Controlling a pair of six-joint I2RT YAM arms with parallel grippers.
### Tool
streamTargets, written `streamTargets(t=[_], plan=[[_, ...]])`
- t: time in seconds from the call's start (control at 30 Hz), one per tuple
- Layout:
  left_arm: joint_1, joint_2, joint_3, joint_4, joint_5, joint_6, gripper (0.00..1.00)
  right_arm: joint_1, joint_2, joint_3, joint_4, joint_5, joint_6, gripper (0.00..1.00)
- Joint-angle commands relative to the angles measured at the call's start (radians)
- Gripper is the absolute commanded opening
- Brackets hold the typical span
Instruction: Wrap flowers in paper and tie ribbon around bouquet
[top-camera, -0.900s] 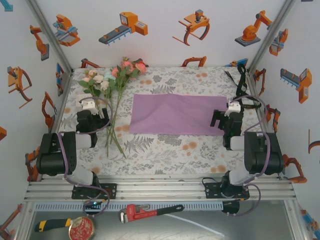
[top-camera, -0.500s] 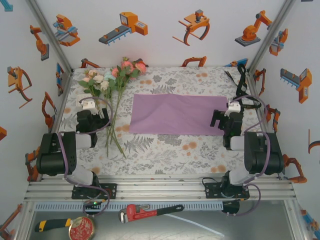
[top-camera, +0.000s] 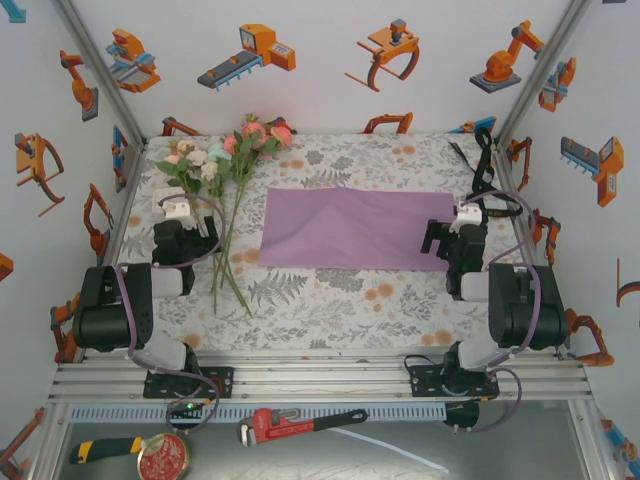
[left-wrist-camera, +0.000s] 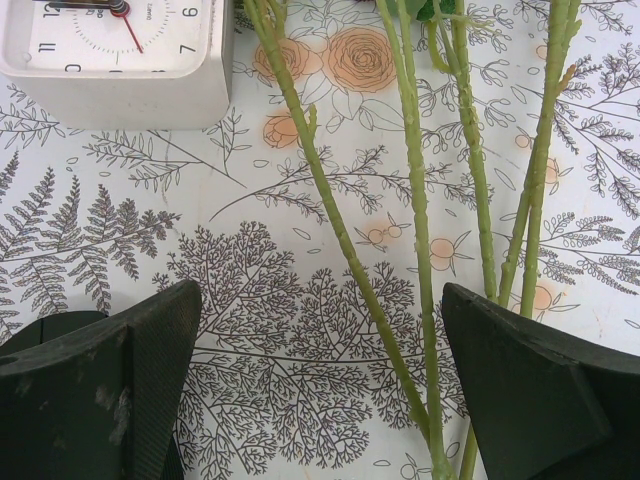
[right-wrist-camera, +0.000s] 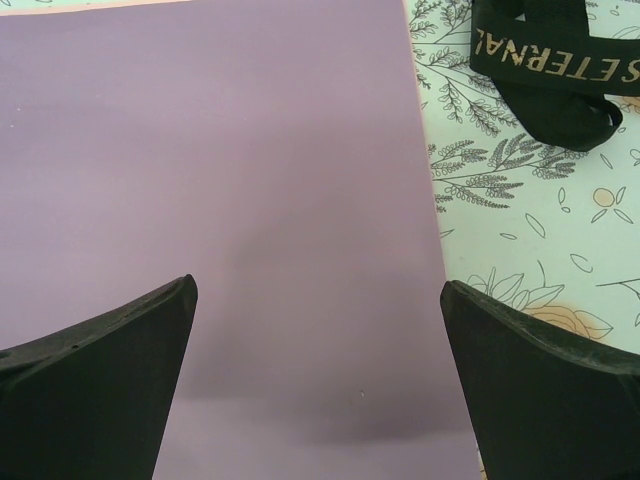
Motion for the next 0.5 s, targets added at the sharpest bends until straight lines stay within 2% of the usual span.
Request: streamTargets(t=[0.0,0.07,0.13,0.2,0.3,0.4,0.47], plan=[[-0.003,-0.073,0.002,-0.022,0.008,0.011,0.97,-0.005,-0.076,0.055,-0.094,0.045,0.02,0.99],[-0.004,-0.157,-0.002,-0.085,0.006,0.011,0.97,-0.004,-0.185,0.119,-0.303,0.089,0.047,0.99],[-0.004,-0.275,0.041,-0.249,-0.005,-0.01,0.97,-0.005,-0.275,0.221,-0.572,0.105,0.103,0.99],[-0.009,-0.369,0.147,-0.492,0.0,-0.042,0.97,-0.006,-0.34,0.338,-0.819,0.006,0.126,0.99],[-0.03,-0.407,0.315,-0.768,0.066,-0.057,0.97,-0.005,-0.394,0.45,-1.027,-0.159,0.232,0.99],[-0.078,-0.373,0.468,-0.92,0.126,-0.145,0.97,-0.003,-0.41,0.512,-1.136,-0.161,0.515,0.96],[-0.127,-0.315,0.563,-0.977,0.178,-0.191,0.98,0.0,-0.388,0.553,-1.187,-0.223,0.615,0.96]])
